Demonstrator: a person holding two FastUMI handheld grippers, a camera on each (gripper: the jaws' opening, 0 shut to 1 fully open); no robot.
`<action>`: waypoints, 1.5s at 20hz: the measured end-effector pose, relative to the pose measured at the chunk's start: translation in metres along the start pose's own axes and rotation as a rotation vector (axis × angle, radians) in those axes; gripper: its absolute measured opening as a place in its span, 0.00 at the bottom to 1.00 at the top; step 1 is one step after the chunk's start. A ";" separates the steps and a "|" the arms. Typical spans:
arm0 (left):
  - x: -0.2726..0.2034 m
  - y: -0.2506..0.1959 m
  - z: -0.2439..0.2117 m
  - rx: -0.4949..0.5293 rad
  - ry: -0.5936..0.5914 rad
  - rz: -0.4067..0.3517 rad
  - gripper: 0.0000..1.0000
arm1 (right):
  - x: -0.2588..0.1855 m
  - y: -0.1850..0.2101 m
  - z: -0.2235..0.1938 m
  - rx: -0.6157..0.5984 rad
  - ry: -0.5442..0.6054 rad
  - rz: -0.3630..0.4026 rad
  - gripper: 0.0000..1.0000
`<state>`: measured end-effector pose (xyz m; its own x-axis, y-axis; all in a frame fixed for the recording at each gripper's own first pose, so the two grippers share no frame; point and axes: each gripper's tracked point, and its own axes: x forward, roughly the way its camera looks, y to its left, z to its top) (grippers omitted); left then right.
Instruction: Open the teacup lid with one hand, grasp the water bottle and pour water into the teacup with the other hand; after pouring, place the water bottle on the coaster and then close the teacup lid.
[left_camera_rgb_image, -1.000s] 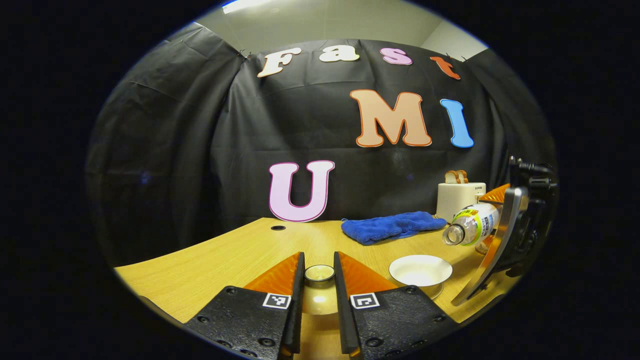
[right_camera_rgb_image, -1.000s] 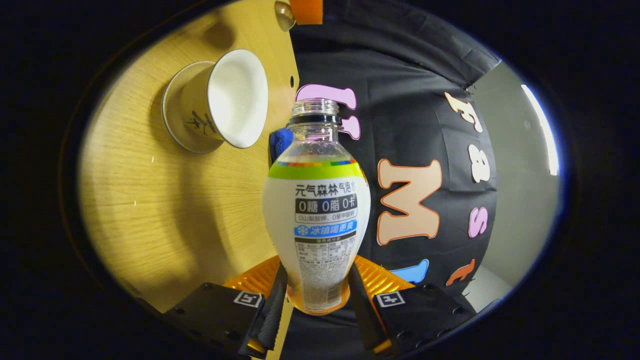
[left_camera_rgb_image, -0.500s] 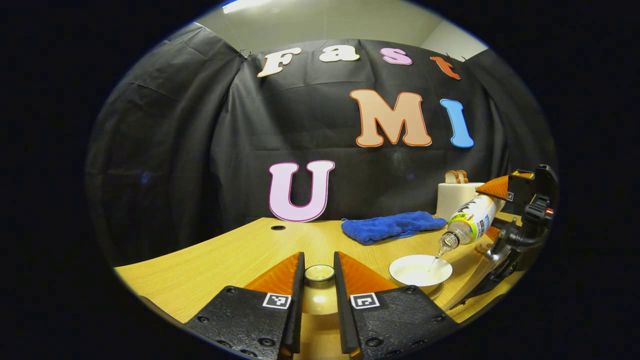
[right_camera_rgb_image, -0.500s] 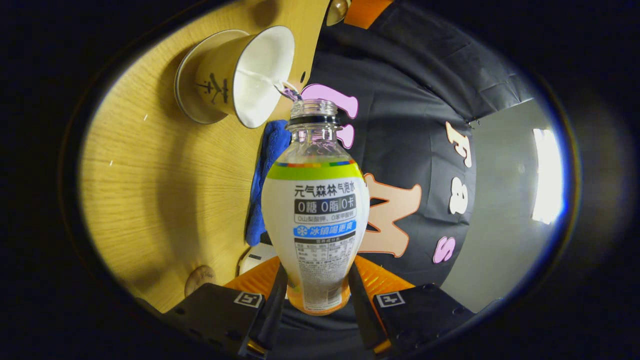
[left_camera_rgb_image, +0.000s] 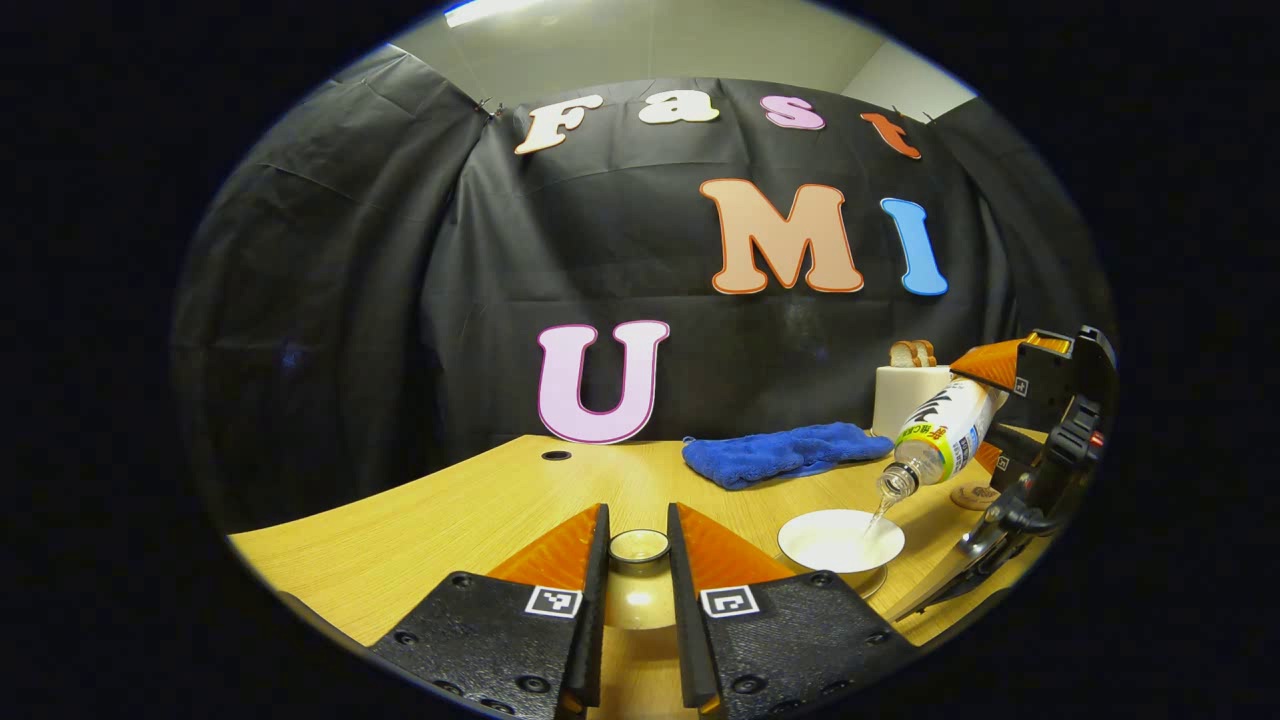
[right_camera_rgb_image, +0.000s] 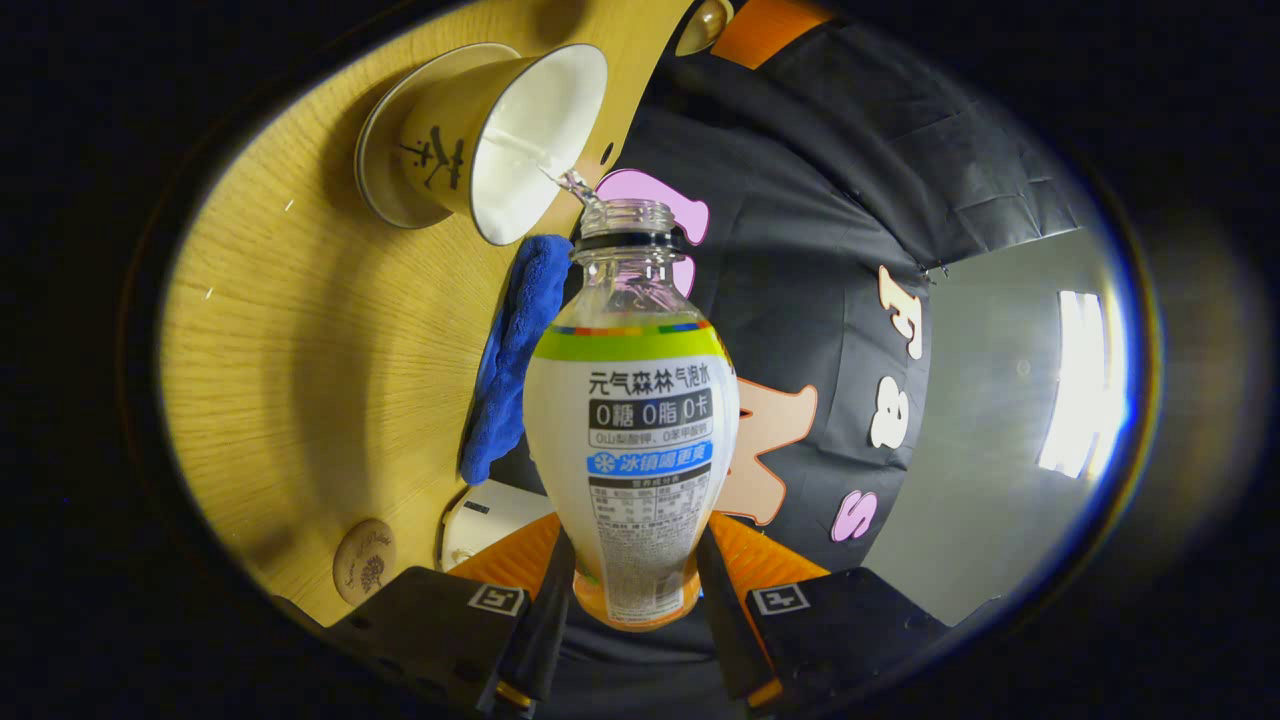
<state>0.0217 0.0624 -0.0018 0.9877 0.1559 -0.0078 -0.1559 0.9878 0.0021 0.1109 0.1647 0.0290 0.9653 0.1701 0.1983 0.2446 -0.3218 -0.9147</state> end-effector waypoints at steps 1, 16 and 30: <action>0.000 0.000 0.000 0.000 0.000 0.000 0.29 | 0.000 -0.002 0.000 -0.010 -0.002 -0.010 0.66; 0.002 0.000 0.000 -0.001 0.000 0.001 0.29 | 0.002 -0.022 0.008 -0.149 -0.052 -0.143 0.66; 0.001 0.000 -0.001 0.000 0.001 0.004 0.29 | 0.000 0.034 -0.003 0.259 0.000 0.138 0.67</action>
<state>0.0227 0.0625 -0.0026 0.9871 0.1597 -0.0086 -0.1597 0.9872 0.0018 0.1197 0.1508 -0.0005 0.9877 0.1416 0.0657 0.0795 -0.0939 -0.9924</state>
